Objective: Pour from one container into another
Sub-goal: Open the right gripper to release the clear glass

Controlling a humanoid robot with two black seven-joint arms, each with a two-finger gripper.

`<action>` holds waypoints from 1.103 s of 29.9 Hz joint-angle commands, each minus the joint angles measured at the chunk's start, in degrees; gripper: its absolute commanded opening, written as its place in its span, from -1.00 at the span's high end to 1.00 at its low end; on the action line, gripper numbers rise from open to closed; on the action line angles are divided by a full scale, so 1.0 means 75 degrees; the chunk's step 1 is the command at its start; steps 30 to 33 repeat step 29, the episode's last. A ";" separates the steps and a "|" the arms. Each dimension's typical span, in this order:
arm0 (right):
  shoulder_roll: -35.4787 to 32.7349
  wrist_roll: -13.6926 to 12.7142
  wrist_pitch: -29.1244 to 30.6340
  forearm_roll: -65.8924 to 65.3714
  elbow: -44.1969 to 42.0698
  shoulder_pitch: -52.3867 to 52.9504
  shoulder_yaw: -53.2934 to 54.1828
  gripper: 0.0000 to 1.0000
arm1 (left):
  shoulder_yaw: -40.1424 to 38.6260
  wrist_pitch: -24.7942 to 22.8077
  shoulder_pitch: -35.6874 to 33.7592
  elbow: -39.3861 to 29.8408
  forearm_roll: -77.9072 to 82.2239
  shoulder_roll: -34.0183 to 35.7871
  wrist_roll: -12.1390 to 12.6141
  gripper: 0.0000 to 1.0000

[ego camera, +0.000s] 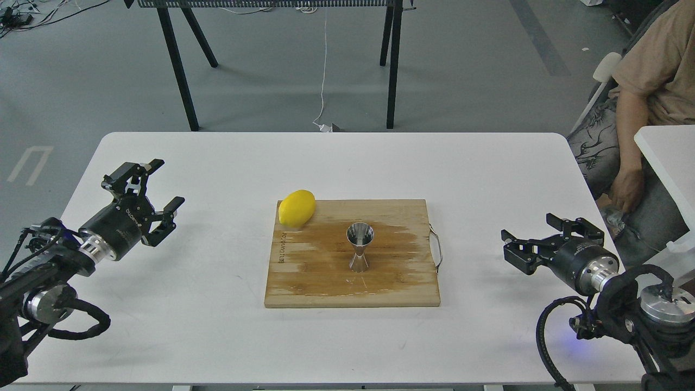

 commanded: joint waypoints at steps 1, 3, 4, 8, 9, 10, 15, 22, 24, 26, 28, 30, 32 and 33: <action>-0.0111 -0.0118 0.1588 -0.0720 -0.0143 0.0516 -0.0222 -0.98 | 0.0000 0.0000 0.0001 0.0000 0.0000 0.0003 0.0000 -0.84; -0.0181 -0.0176 0.3390 -0.1073 -0.0633 0.0634 -0.0234 -0.98 | 0.0000 0.0000 -0.0011 0.0000 0.0000 0.0003 0.0000 -0.84; -0.0181 -0.0188 0.4049 -0.1086 -0.0891 0.0715 -0.0234 -0.98 | 0.0000 0.0000 -0.0023 0.0000 0.0000 0.0003 0.0000 -0.84; -0.0158 -0.0200 0.5891 -0.1074 -0.2425 0.1547 -0.0234 -0.98 | -0.0012 0.0000 -0.0023 -0.0023 -0.0012 0.0014 0.0000 -0.84; -0.0135 -0.0200 0.5891 -0.1062 -0.2800 0.1664 -0.0234 -0.98 | -0.0023 0.0000 -0.0034 -0.0070 -0.0023 0.0061 0.0000 -0.84; -0.0100 -0.0188 0.5891 -0.1051 -0.3210 0.1770 -0.0199 -0.98 | -0.0023 0.0000 -0.0023 -0.0117 -0.0035 0.0096 0.0000 -0.84; 0.0041 -0.0177 0.5891 -0.1039 -0.4104 0.1982 -0.0211 -0.98 | -0.0035 0.0000 -0.0035 -0.0117 -0.0035 0.0108 0.0000 -0.84; 0.0287 -0.0118 0.5891 -0.1039 -0.4081 0.1970 -0.0211 -0.98 | -0.0059 0.0000 -0.0093 -0.0117 -0.0035 0.0050 0.0000 -0.84; 0.0287 -0.0095 0.5891 -0.1039 -0.4081 0.1959 -0.0222 -0.98 | -0.0047 0.0000 -0.0117 -0.0117 -0.0035 0.0050 0.0000 -0.84; 0.0287 -0.0095 0.5891 -0.1050 -0.4069 0.1947 -0.0176 -0.98 | -0.0047 0.0000 -0.0128 -0.0117 -0.0035 0.0050 0.0000 -0.84; 0.0287 -0.0083 0.5891 -0.1050 -0.4093 0.1947 -0.0152 -0.98 | -0.0035 0.0000 -0.0140 -0.0117 -0.0035 0.0050 0.0000 -0.84; 0.0299 -0.0048 0.5891 -0.1039 -0.4093 0.1924 -0.0129 -0.98 | -0.0035 0.0000 -0.0140 -0.0117 -0.0035 0.0050 0.0000 -0.84; 0.0299 -0.0048 0.5891 -0.1039 -0.4093 0.1924 -0.0129 -0.98 | -0.0035 0.0000 -0.0140 -0.0117 -0.0035 0.0050 0.0000 -0.84; 0.0299 -0.0048 0.5891 -0.1039 -0.4093 0.1924 -0.0129 -0.98 | -0.0035 0.0000 -0.0140 -0.0117 -0.0035 0.0050 0.0000 -0.84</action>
